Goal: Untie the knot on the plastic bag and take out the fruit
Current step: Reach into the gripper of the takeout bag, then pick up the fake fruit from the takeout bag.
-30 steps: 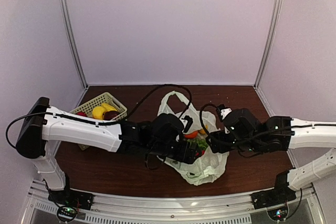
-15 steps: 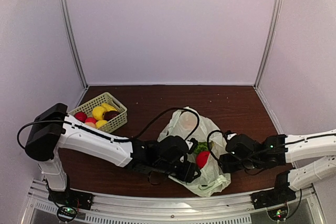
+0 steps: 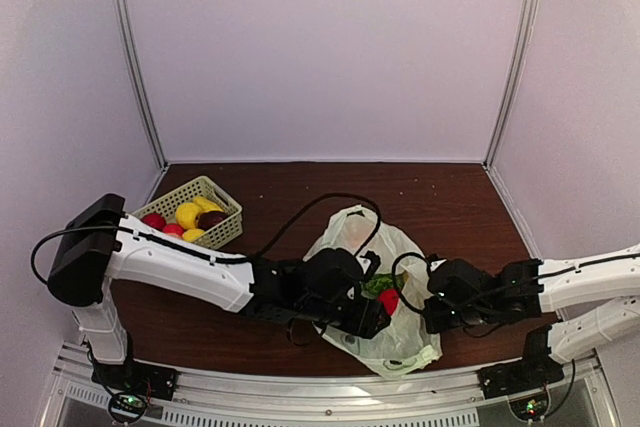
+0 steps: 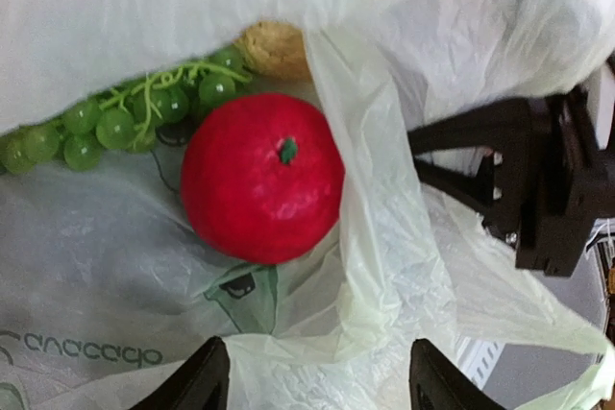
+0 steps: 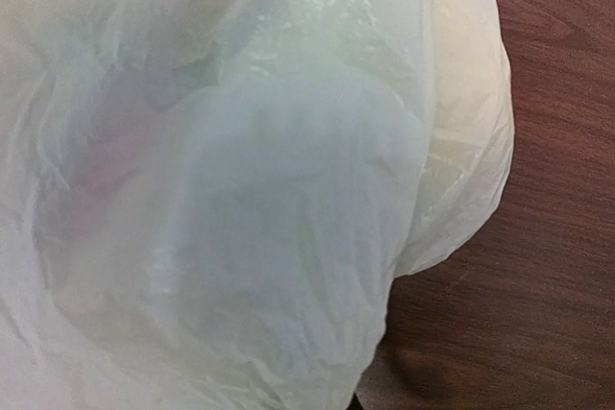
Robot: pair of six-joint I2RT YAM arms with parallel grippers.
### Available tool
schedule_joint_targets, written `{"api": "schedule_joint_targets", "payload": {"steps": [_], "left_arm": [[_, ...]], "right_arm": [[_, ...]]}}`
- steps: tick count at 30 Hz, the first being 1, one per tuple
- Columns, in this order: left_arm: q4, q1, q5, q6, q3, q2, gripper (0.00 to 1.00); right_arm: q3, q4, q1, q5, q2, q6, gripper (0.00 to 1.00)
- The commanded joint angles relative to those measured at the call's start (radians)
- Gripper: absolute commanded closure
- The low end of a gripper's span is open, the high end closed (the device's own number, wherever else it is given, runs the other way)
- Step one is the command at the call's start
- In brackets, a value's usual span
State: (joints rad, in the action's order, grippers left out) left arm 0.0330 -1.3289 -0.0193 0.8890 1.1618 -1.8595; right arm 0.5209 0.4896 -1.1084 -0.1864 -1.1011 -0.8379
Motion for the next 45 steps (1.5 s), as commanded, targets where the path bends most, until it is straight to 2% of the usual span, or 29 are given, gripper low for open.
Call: {"api": "schedule_joint_targets", "payload": {"steps": [1, 6, 17, 24, 31, 45], "left_arm": [[-0.016, 0.040, -0.052, 0.034, 0.053, -0.002, 0.35], [-0.013, 0.068, -0.080, 0.040, 0.090, -0.035, 0.35], [0.091, 0.072, -0.079, 0.007, 0.213, -0.155, 0.49], [0.084, 0.071, -0.060, 0.006, 0.215, -0.183, 0.50], [0.010, 0.071, -0.009, -0.009, 0.204, -0.190, 0.40], [0.008, 0.071, 0.048, -0.036, 0.276, -0.278, 0.21]], "right_arm": [[-0.004, 0.002, 0.002, -0.002, 0.004, 0.002, 1.00], [-0.008, 0.000, 0.003, -0.003, 0.031, 0.000, 1.00], [0.017, 0.009, 0.002, -0.007, 0.042, 0.008, 1.00], [0.015, 0.015, 0.002, -0.008, 0.055, 0.009, 1.00], [0.017, 0.009, 0.002, -0.006, 0.050, 0.007, 1.00], [0.024, 0.006, 0.002, 0.002, 0.037, 0.014, 1.00]]}}
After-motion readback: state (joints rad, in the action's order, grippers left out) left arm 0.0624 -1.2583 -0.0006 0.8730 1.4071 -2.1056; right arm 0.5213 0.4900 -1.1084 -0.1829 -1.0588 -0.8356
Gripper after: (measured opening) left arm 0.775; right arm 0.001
